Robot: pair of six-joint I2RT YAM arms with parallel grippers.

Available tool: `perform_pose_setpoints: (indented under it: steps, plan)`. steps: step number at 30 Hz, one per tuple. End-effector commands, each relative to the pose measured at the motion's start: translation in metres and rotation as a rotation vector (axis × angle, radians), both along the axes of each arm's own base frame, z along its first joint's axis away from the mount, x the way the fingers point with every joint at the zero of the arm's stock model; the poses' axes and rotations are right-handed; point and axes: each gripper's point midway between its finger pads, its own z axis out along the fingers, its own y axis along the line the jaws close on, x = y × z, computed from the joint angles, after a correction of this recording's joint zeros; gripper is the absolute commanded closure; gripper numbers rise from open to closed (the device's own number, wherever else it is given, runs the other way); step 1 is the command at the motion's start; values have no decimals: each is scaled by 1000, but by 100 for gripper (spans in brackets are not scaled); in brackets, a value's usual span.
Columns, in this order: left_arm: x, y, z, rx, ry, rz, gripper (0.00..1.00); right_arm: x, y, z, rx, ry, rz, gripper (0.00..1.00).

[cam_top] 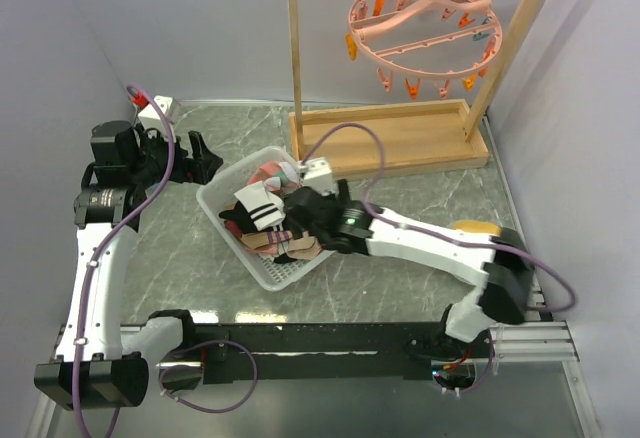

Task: Clip the socks to the hanger
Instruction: Adjust the bin at the center of the board.

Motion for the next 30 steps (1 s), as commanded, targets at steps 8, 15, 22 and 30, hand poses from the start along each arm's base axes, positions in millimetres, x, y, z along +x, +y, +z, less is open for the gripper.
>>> perform_pose_setpoints:
  steps: [8,15,22,30]
  plan:
    - [3,1,30,-22,-69,23,1,4,55,-41,-83,13,1,0]
    - [7,3,33,-17,-83,34,1,-15,38,-72,-122,85,21,0]
    - [11,4,37,-13,-104,42,1,-39,5,-103,-163,164,32,0]
    - [24,6,38,0,-124,39,1,-54,-46,-105,-179,168,-57,0]
